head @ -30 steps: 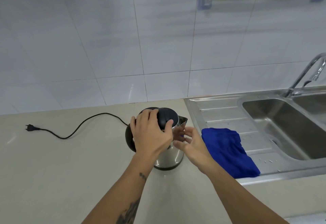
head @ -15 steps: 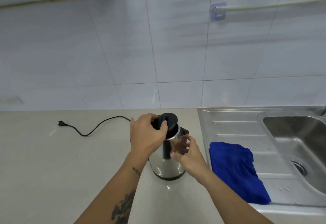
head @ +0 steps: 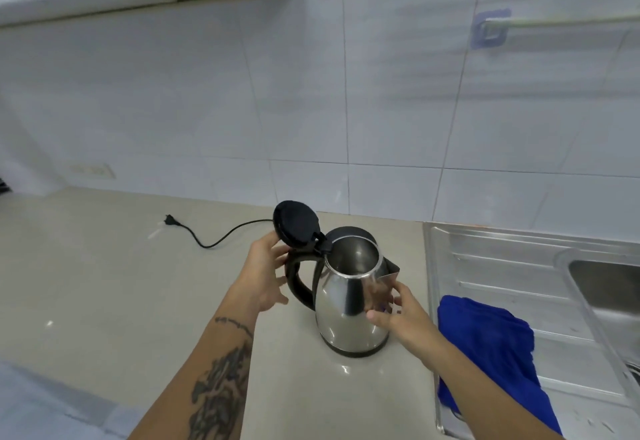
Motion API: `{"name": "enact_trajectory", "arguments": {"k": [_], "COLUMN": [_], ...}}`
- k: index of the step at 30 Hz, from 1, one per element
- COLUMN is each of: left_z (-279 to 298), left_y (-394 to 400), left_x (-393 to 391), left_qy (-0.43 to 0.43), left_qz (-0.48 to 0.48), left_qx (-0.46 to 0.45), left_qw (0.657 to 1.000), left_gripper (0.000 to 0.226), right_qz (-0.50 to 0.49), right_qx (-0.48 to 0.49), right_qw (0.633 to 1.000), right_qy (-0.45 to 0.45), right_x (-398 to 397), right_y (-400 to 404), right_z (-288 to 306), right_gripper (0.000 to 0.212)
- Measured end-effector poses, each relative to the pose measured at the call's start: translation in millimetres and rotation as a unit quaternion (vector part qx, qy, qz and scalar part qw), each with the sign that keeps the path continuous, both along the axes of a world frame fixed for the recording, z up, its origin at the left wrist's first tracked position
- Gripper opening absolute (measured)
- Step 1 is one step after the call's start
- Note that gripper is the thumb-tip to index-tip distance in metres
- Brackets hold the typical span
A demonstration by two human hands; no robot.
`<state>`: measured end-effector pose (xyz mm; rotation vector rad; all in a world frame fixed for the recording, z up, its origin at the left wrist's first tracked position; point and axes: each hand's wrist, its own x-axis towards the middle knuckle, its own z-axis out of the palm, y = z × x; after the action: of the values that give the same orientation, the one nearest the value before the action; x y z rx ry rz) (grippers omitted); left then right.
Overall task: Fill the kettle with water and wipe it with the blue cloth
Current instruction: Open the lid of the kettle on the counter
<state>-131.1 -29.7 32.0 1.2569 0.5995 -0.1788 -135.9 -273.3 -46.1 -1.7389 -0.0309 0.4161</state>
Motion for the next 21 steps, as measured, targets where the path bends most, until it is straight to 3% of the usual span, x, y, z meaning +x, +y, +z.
{"name": "enact_trajectory", "arguments": {"k": [7, 10, 12, 15, 21], "left_z": [-38, -60, -74, -78, -45], "left_y": [22, 19, 12, 0, -46], "left_x": [7, 7, 7, 2, 2], "left_qy": [-0.049, -0.111, -0.169, -0.198, -0.252], "left_qz": [-0.051, -0.047, -0.006, 0.052, 0.049], "left_qx": [-0.038, 0.038, 0.100, 0.109, 0.085], "left_qw": [0.997, 0.992, 0.981, 0.973, 0.963], "left_gripper": [0.037, 0.027, 0.032, 0.034, 0.033], "right_qz": [-0.027, -0.052, -0.056, -0.056, -0.115], "right_qx": [0.008, 0.023, 0.027, 0.017, 0.014], "right_qw": [0.998, 0.995, 0.995, 0.996, 0.992], "right_qy": [0.065, 0.080, 0.082, 0.065, -0.046], "right_x": [1, 1, -1, -11, -39], "right_y": [6, 10, 12, 9, -36], "right_z": [-10, -12, -13, -12, 2], "right_gripper": [0.084, 0.080, 0.075, 0.074, 0.057]}}
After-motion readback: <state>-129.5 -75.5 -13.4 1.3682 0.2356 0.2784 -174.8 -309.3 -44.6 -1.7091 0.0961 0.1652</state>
